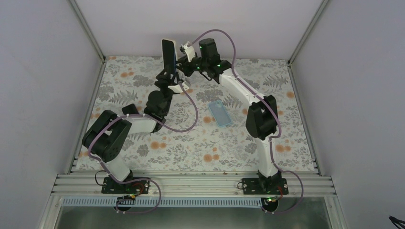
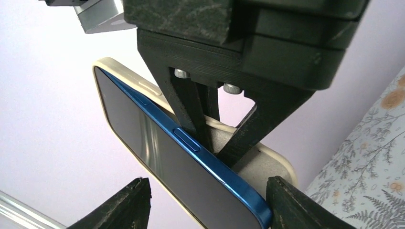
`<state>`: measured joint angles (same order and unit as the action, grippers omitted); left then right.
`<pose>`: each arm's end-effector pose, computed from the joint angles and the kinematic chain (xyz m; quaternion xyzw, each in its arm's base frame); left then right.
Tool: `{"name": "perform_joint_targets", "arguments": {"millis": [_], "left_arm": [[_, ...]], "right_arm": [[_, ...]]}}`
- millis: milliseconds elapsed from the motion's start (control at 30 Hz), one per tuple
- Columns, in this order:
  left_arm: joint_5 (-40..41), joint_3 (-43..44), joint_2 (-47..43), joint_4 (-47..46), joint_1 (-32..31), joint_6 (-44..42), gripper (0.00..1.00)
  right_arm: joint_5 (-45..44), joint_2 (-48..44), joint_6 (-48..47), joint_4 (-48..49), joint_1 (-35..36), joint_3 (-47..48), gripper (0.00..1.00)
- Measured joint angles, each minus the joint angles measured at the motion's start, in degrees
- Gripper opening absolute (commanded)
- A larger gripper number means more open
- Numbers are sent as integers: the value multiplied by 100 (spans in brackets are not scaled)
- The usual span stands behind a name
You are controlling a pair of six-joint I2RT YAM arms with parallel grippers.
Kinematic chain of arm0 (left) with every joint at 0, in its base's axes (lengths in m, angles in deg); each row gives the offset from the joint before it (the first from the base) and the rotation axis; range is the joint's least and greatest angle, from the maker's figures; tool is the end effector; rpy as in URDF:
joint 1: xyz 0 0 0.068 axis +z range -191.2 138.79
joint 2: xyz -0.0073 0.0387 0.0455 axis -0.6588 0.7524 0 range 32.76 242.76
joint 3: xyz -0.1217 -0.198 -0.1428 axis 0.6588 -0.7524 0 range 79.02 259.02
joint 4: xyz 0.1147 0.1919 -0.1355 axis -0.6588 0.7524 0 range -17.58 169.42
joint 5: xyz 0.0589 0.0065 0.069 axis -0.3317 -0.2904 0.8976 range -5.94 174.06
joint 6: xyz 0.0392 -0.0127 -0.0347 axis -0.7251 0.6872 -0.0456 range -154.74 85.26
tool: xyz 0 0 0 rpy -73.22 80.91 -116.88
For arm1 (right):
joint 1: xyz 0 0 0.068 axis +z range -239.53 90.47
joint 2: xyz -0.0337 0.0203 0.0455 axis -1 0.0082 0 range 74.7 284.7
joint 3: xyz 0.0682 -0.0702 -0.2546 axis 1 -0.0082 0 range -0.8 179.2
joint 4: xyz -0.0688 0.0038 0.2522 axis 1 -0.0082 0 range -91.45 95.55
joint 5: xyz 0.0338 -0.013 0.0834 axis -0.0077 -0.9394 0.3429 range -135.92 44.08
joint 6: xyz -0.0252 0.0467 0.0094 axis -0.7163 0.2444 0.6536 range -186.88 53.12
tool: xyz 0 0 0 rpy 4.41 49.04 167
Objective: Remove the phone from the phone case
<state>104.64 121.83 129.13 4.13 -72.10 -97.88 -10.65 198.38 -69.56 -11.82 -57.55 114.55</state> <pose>0.3041 -0.1674 0.2417 0.3431 0.5131 0.3211 0.7183 0.4220 0.2878 0.3124 -0.3942 0.7223 0.3764 0.4257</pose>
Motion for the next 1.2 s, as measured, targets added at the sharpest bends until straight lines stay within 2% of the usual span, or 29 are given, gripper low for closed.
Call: {"name": "perform_joint_targets", "arguments": {"millis": [367, 600, 833, 1200], "left_arm": [[-109, -74, 72, -361, 94, -595, 51], [-133, -74, 275, -411, 133, -949, 42], [-136, -74, 278, -463, 160, -1023, 35], [-144, -74, 278, -629, 245, -986, 14]], "right_arm": [[20, -11, 66, 271, 96, -46, 3], [-13, -20, 57, 273, 144, -199, 3], [-15, -22, 92, 334, 144, -199, 3], [-90, -22, 199, 468, 173, -181, 3]]}}
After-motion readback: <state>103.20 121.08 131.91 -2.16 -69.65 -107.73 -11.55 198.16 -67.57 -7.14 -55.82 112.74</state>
